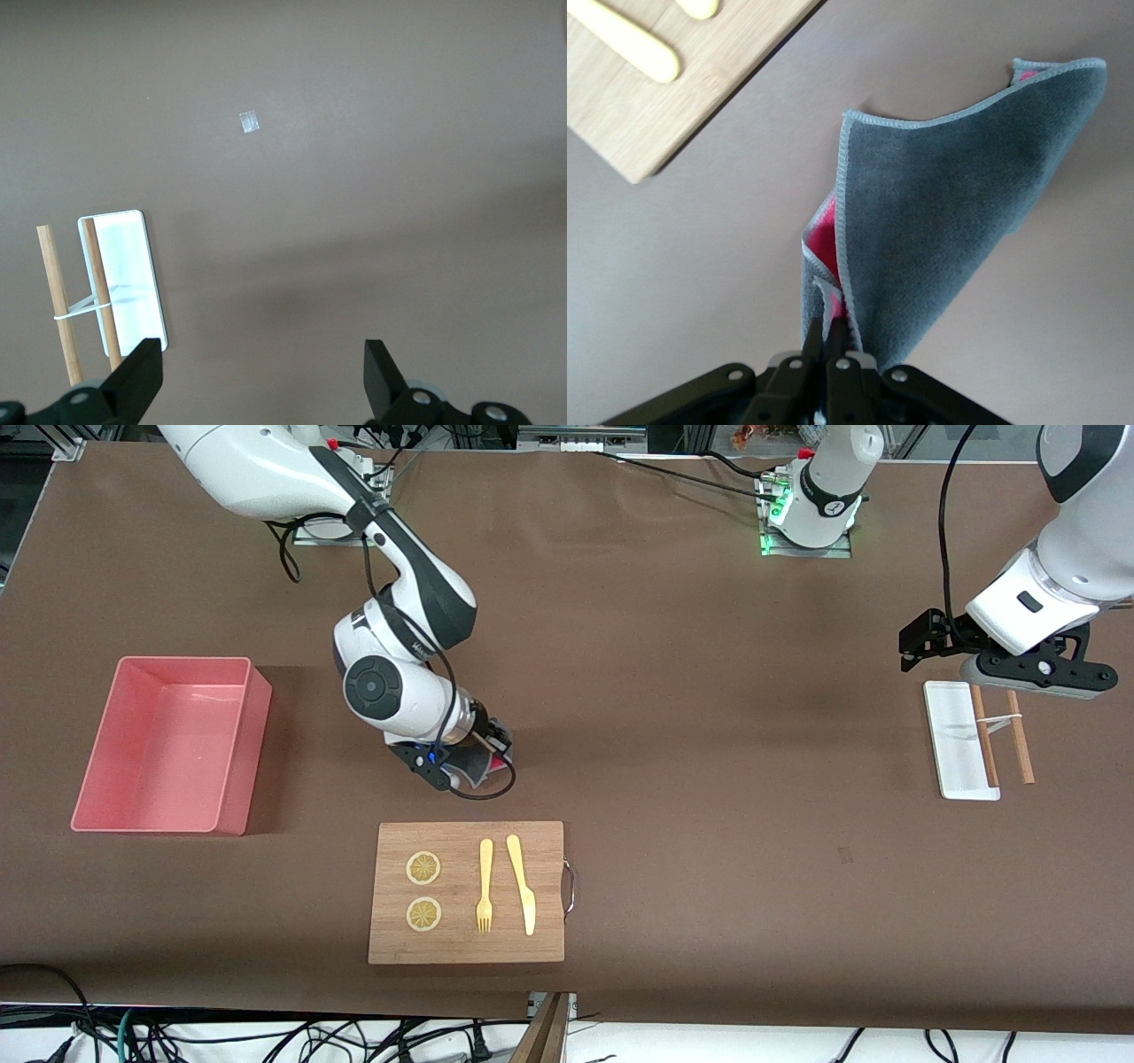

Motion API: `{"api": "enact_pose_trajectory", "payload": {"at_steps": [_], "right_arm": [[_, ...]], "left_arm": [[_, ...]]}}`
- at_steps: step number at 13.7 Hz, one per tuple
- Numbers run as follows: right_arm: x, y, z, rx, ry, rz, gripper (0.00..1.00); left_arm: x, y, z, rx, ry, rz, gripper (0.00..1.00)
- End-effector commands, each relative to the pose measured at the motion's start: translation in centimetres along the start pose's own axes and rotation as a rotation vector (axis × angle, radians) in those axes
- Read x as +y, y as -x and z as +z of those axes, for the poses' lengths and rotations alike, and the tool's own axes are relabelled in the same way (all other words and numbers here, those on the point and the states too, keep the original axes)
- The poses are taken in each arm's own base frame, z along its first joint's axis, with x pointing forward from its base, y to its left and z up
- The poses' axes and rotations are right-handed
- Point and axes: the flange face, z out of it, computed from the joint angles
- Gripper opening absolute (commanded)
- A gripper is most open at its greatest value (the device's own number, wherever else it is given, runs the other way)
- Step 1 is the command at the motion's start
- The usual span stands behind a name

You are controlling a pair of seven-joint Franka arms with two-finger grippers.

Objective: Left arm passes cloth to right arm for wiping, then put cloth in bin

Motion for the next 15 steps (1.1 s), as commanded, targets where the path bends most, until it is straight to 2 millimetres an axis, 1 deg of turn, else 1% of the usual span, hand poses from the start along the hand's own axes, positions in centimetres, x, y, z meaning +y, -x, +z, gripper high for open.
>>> {"api": "enact_pose_trajectory", "payload": {"at_steps": [1, 2, 3, 4, 5, 6, 7, 8, 10, 14, 15], "right_arm": [[-1.3, 1.5, 0.4, -0.009, -0.064, 0.086, 0.0], [-1.7, 2.5, 0.5, -0.015, -0.075, 0.098, 0.0], [-1.7, 2.7, 0.2, -0.011, -0.069, 0.086, 0.0], [-1.3, 1.9, -0.2, -0.007, -0.052, 0.072, 0.0], [-0.4, 0.8, -0.2, -0.01, -0.01, 0.032, 0.0], [0.4, -0.3, -0.6, -0.01, 0.022, -0.016, 0.0], [1.4, -2.2, -1.3, -0.003, 0.049, -0.043, 0.0], [2.6, -4.1, -1.9, -0.002, 0.083, -0.081, 0.0], [5.0, -7.1, -3.4, -0.012, 0.142, -0.189, 0.0], [10.3, -13.2, -5.7, -0.053, 0.248, -0.324, 0.0], [11.8, -15.1, -6.3, -0.056, 0.262, -0.351, 0.0]], "left_arm": [[0.2, 0.4, -0.1, 0.012, -0.019, 0.002, 1.0], [0.2, 0.4, -0.2, 0.012, -0.019, 0.007, 1.0], [0.1, 0.4, -0.1, 0.01, -0.019, 0.008, 1.0], [0.1, 0.4, -0.1, 0.01, -0.019, 0.008, 1.0], [0.1, 0.4, -0.1, 0.012, -0.019, 0.008, 1.0], [0.1, 0.4, -0.1, 0.01, -0.019, 0.008, 1.0], [0.1, 0.5, -0.1, 0.009, -0.018, 0.007, 1.0], [-0.1, 0.4, 0.3, -0.011, -0.017, 0.004, 1.0], [-0.2, 0.4, 0.2, -0.023, -0.014, 0.002, 1.0], [-0.2, 0.4, 0.2, -0.025, -0.014, 0.003, 1.0], [-0.2, 0.4, 0.3, -0.031, -0.013, 0.003, 1.0]]}}
